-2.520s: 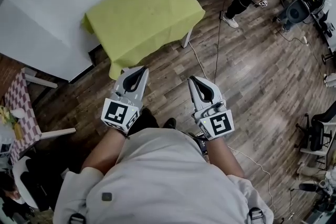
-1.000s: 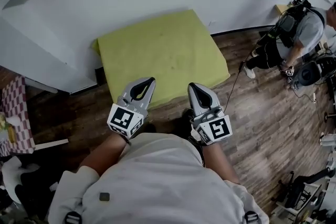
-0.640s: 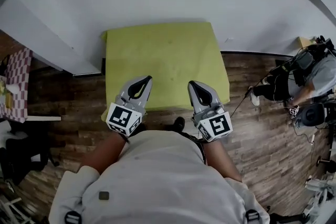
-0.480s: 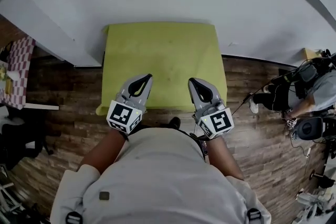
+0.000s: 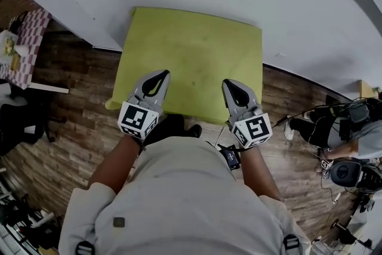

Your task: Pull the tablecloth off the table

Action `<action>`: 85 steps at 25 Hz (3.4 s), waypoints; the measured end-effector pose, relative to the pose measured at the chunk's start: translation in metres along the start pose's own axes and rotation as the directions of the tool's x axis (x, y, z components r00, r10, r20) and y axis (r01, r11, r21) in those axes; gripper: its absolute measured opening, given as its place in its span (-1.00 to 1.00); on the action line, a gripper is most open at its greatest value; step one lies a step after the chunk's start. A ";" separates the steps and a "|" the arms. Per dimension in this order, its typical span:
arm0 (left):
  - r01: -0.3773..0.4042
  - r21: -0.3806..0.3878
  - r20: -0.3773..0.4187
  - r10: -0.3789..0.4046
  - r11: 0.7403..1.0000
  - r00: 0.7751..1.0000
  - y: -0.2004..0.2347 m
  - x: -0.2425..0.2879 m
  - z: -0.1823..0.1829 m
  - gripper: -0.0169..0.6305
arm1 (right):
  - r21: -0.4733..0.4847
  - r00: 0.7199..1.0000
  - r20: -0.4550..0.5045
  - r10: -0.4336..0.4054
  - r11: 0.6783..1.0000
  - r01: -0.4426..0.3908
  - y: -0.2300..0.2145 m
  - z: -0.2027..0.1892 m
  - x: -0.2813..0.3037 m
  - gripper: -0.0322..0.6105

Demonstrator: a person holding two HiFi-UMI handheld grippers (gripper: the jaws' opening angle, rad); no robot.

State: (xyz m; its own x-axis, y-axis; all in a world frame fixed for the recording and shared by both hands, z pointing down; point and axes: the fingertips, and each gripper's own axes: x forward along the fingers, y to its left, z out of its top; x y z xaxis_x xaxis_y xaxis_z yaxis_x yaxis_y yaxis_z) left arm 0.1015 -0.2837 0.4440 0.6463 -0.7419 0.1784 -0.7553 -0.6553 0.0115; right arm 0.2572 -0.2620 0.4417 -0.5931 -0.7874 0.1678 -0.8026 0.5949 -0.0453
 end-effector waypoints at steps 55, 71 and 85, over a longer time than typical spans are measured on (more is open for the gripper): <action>-0.077 -0.103 -0.774 -0.031 0.992 0.633 0.141 0.084 -0.382 -0.19 | 0.041 0.527 -0.849 -0.024 0.993 0.112 -0.099 -0.382 0.082 -0.08; -0.093 -0.146 -0.756 -0.050 0.985 0.653 0.139 0.094 -0.372 -0.94 | 0.028 0.581 -0.814 0.003 0.999 0.034 -0.088 -0.369 0.106 -0.85; -0.086 -0.157 -0.589 -0.024 0.984 0.808 0.107 0.093 -0.275 -0.94 | 0.018 0.736 -0.671 -0.086 0.991 0.132 -0.100 -0.279 0.068 -0.85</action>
State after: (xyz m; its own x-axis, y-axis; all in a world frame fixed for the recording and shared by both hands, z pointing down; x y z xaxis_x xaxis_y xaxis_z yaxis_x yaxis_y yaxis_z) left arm 0.0507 -0.3836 0.7322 0.4760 -0.4999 0.7235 -0.8155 -0.5588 0.1505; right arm 0.3146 -0.3302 0.7319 -0.3247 -0.5226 0.7883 -0.8750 0.4824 -0.0405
